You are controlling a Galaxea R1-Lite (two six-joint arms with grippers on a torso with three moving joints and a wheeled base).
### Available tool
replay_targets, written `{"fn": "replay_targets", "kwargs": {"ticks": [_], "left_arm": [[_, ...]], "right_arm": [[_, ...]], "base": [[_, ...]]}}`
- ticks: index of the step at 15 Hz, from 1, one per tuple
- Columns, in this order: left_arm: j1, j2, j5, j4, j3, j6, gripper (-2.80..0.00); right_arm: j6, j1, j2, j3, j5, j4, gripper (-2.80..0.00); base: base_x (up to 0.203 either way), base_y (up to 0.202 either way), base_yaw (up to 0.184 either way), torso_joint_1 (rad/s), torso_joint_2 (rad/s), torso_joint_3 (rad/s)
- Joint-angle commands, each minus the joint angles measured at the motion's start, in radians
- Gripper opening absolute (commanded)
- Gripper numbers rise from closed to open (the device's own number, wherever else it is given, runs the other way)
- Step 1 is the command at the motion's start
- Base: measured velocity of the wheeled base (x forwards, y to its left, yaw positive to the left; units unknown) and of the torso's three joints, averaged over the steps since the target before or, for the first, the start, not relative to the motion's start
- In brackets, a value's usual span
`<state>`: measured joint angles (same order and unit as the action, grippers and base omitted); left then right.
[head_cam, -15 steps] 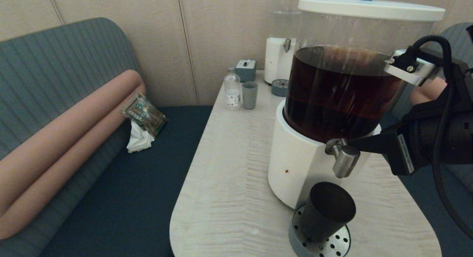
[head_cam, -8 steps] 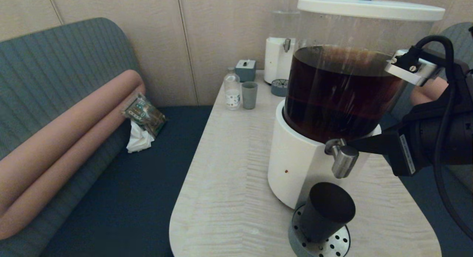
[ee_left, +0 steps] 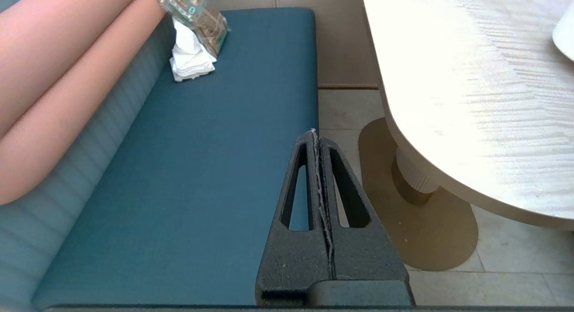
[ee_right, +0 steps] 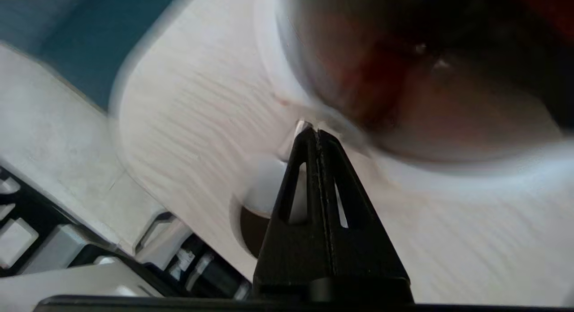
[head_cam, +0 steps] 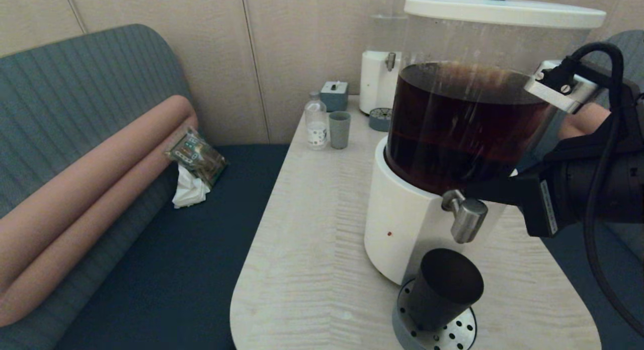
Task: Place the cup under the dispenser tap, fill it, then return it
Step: Turn on the faucet
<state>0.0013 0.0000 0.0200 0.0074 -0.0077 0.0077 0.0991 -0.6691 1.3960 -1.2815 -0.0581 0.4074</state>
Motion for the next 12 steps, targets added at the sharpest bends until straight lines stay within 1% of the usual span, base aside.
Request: {"fn": "replay_targets", "kwargs": {"ticks": [1, 3, 5, 9, 12], "left_arm": [[0.0, 0.002, 0.0, 0.0, 0.0, 0.0, -2.8], [0.0, 0.001, 0.0, 0.0, 0.0, 0.0, -2.8], [0.0, 0.001, 0.0, 0.0, 0.0, 0.0, -2.8], [0.0, 0.0, 0.0, 0.0, 0.0, 0.0, -2.8], [0.0, 0.002, -0.001, 0.0, 0.0, 0.0, -2.8]], "right_arm": [[-0.01, 0.002, -0.009, 0.022, -0.006, -0.003, -2.8], [-0.014, 0.002, -0.018, 0.043, -0.004, -0.027, -2.8], [-0.013, 0.002, -0.027, 0.046, 0.019, -0.027, -2.8], [-0.013, 0.002, -0.043, 0.061, 0.026, -0.042, -2.8], [-0.015, 0.002, -0.048, 0.062, 0.073, -0.041, -2.8]], "base": [[0.0, 0.0, 0.0, 0.0, 0.0, 0.0], [0.0, 0.0, 0.0, 0.0, 0.0, 0.0], [0.0, 0.0, 0.0, 0.0, 0.0, 0.0], [0.0, 0.0, 0.0, 0.0, 0.0, 0.0], [0.0, 0.0, 0.0, 0.0, 0.0, 0.0]]}}
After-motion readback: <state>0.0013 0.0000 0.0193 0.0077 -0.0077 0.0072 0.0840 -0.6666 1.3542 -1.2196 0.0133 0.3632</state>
